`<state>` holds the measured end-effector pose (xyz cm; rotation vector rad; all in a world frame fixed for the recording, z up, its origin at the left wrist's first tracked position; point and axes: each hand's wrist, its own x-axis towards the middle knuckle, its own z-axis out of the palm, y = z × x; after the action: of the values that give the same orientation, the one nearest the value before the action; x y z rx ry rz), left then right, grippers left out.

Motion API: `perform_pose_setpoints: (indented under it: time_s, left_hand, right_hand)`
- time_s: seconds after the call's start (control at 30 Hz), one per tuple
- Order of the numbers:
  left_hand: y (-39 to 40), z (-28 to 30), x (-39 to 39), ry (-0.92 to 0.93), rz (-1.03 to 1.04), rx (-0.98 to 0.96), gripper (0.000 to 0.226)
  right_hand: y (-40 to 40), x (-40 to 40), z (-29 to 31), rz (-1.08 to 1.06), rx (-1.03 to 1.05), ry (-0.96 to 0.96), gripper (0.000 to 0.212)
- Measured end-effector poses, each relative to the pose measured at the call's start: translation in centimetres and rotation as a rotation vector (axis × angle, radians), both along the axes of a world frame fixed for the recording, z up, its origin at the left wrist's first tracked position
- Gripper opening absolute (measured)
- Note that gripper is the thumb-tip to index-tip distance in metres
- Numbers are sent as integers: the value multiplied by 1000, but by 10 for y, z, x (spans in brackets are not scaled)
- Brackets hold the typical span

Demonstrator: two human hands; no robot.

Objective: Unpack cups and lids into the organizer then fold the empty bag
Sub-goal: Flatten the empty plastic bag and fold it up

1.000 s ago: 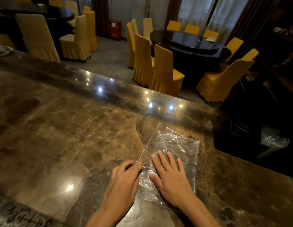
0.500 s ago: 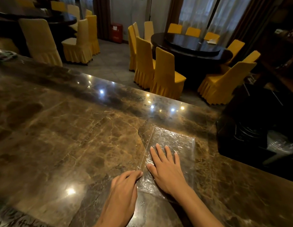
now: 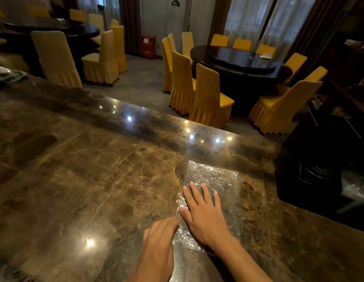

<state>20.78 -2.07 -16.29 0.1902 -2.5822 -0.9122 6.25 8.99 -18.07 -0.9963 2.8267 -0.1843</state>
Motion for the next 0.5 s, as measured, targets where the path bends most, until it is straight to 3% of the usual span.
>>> perform_pose_setpoints:
  time_s: [0.13, 0.33, 0.5]
  left_hand:
    - [17, 3, -11, 83, -105, -164, 23]
    - [19, -2, -22, -64, -81, -229, 28]
    - [18, -3, -20, -142, -94, -285, 47]
  right_hand:
    - [1, 1, -1, 5, 14, 20, 70]
    - [12, -15, 7, -97, -321, -194, 63]
    - [66, -63, 5, -79, -15, 36, 66]
